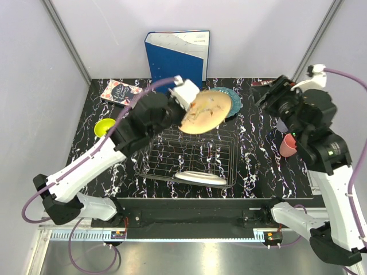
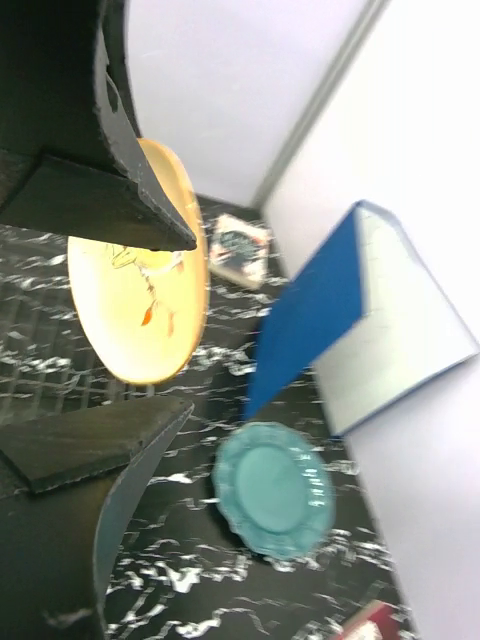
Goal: Unload the mixed dishes from the dish rack
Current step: Pick up the plate from the dish rack, then place the plate at the center of the board.
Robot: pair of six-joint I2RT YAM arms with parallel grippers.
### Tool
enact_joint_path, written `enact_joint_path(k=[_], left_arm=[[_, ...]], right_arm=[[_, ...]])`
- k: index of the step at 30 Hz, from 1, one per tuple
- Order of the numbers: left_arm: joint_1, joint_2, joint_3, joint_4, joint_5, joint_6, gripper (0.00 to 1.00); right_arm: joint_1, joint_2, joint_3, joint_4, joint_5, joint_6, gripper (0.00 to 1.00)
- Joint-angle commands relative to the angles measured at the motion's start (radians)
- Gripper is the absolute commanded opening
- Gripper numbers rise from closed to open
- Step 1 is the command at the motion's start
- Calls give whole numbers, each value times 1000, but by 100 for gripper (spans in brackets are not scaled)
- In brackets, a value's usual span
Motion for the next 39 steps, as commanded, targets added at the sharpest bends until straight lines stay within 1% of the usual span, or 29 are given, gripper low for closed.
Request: enact_joint_path(k=[1, 2, 3, 4, 5, 6, 7, 8, 9, 10, 11, 12, 13, 14, 15, 16, 17, 18, 21, 24, 26, 36, 38, 39], left_arm=[[148, 10, 178, 18, -44, -455, 0], [190, 18, 192, -2, -7, -533, 0], [280, 28, 183, -8, 119, -609, 0], [318, 33, 172, -8, 175, -751, 0], [352, 36, 141, -5, 216, -812, 0], [404, 36, 120, 34, 329, -864, 0], [425, 33, 94, 65, 383, -970, 0], [448, 27, 19, 108, 436, -1033, 0], [493, 9, -30, 240, 546, -1102, 0], [511, 2, -78, 308, 595, -1245, 0], [525, -2, -160, 374, 637, -1312, 0], [540, -7, -193, 497, 692, -1374, 0], [542, -7, -225, 563, 717, -1482, 0], [541, -4, -271, 624, 750, -1529, 0], [539, 1, -281, 677, 757, -1565, 0], [538, 1, -291, 714, 769, -1637, 0], [531, -4, -314, 755, 780, -1665, 0], [528, -11, -315, 762, 778, -1676, 0], [515, -34, -279, 662, 764, -1621, 0], [505, -47, -285, 648, 763, -1613, 0], [498, -50, -275, 601, 758, -1581, 0], [462, -34, -252, 556, 761, -1521, 0], [453, -28, -249, 555, 763, -1517, 0], [452, -27, -247, 555, 764, -1512, 0]], right_arm=[[0, 4, 90, -42, 90, 0, 67], [0, 6, 90, -47, 81, 20, 67], [0, 4, 88, -54, 70, 30, 66], [0, 6, 84, -56, 50, 37, 66], [2, 6, 79, -57, 41, 47, 65], [0, 6, 72, -62, 28, 52, 65], [0, 6, 69, -65, -2, 60, 65], [0, 6, 65, -68, -19, 63, 65], [0, 4, 56, -68, -36, 67, 65], [0, 4, 52, -67, -71, 75, 65], [0, 4, 47, -67, -88, 80, 66], [0, 7, 38, -68, -100, 83, 66], [0, 12, 32, -65, -132, 93, 66], [0, 15, 26, -65, -148, 98, 67], [2, 17, 9, -59, -163, 104, 68], [0, 20, 1, -57, -194, 125, 68], [0, 24, -7, -53, -209, 133, 68], [0, 24, -25, -41, -223, 141, 68], [0, 46, -43, -40, -278, 167, 69], [0, 75, -66, -41, -324, 190, 70], [2, 93, -85, -28, -340, 201, 70], [0, 128, -135, 68, -386, 215, 70], [0, 138, -149, 96, -383, 211, 68], [0, 141, -155, 108, -377, 207, 61]])
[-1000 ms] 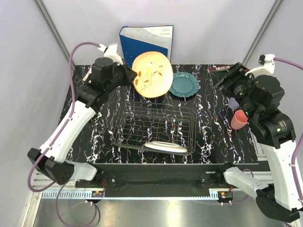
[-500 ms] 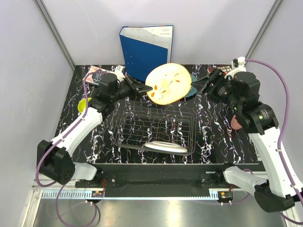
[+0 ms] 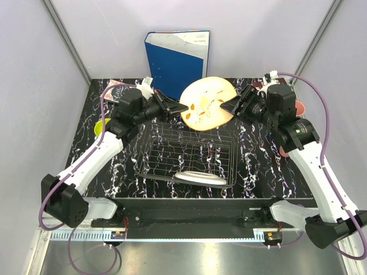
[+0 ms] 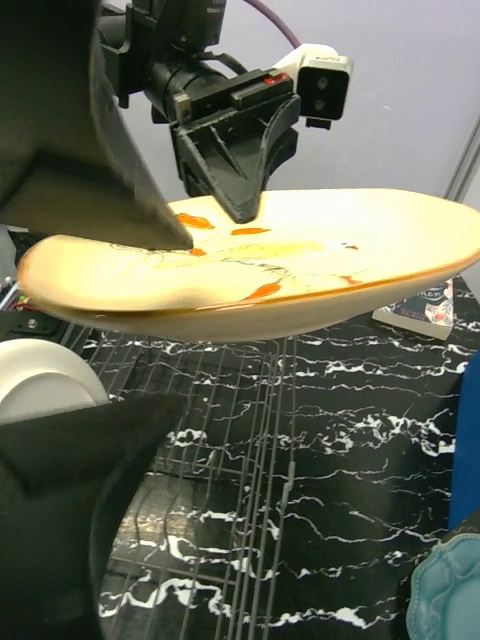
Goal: Unload the mixed dishes from the dish rack
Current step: Place the plate at the center of the board.
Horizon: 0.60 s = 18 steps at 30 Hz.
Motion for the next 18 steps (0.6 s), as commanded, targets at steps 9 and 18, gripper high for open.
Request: enact_joint_path(k=[9, 18], left_arm=[[-18, -41, 90, 113, 42, 59, 20], [35, -133, 90, -229, -195, 350, 99]], right_arm=[[0, -12, -51, 105, 83, -11, 0], [-111, 100, 109, 67, 269, -121, 0]])
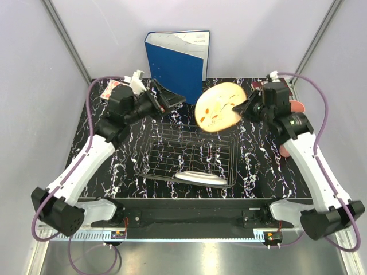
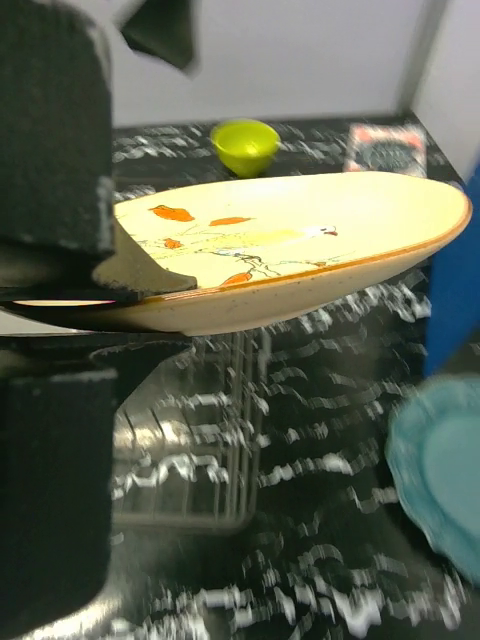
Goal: Unload the mixed dishes from the dish rack
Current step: Place the plate at the center of the board.
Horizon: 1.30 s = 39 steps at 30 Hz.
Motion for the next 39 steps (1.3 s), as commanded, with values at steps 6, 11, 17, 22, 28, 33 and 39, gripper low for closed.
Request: enact_joint_path(k=[6, 11, 17, 22, 28, 33, 39], left_arm=[[38, -157, -4, -240, -212, 270, 99], [15, -192, -50, -257, -255, 302, 99], [4, -208, -85, -255, -260, 325, 99], [1, -214, -91, -283, -293, 365, 99], [1, -209, -103, -300, -321, 375, 99], [2, -200, -113, -312, -339, 382, 99], [2, -198, -168, -231, -300, 420, 99]], right_arm=[[-275, 263, 183, 201, 8, 106, 0], [-343, 513, 322, 275, -94, 133, 0], [-343, 739, 459, 425, -277, 101, 0], [-343, 840, 471, 550, -376, 92, 0], [-369, 954, 414, 701, -415, 172, 0], [-369, 1024, 420, 741, -415, 175, 0], [-366, 1104, 462, 730, -458, 184, 0]])
